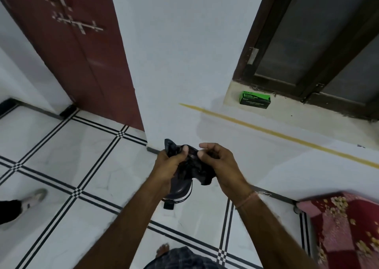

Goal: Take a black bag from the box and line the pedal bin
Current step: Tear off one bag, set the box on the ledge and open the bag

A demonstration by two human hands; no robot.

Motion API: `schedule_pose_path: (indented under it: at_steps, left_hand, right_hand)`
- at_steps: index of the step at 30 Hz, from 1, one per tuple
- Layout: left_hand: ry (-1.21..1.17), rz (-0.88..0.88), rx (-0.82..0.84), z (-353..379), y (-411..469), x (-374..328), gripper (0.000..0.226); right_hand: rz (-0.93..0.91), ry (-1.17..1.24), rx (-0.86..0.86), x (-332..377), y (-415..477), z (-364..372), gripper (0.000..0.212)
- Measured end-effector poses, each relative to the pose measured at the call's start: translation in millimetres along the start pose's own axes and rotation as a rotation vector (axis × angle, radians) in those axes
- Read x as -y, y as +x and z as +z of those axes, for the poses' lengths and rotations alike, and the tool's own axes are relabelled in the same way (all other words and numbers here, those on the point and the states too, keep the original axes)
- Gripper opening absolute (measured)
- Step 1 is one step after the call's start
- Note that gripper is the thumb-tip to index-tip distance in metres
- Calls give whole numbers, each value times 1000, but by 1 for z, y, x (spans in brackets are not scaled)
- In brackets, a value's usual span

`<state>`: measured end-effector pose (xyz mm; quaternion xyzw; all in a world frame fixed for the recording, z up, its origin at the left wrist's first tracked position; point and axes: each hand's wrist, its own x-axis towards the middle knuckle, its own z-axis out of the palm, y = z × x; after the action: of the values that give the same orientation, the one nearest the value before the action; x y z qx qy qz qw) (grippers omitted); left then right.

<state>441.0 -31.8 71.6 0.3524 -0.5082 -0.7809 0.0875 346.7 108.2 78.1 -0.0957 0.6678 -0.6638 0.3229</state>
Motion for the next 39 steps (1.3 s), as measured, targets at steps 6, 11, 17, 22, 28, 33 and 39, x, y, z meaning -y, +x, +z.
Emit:
schedule_pose_path:
  at_steps: [6, 11, 17, 22, 28, 33, 39]
  left_hand:
    - [-76, 3, -65, -3, -24, 18, 40]
    - [-129, 2, -50, 4, -44, 30, 26]
    - [-150, -21, -91, 1, -55, 34, 30]
    - [-175, -42, -210, 2, -55, 43, 51]
    - [-278, -62, -306, 10, -52, 48, 46]
    - [-161, -111, -344, 3, -45, 60, 41]
    - [330, 156, -248, 10, -50, 70, 71]
  right_hand:
    - [174, 94, 46, -15, -35, -10, 27]
    - [109, 275, -113, -20, -50, -19, 18]
    - [107, 227, -181, -24, -59, -27, 22]
    - [88, 158, -226, -28, -61, -34, 29]
    - [93, 96, -158, -30, -61, -44, 16]
    - [47, 50, -276, -33, -60, -50, 10]
    - [-48, 2, -134, -30, -61, -49, 15]
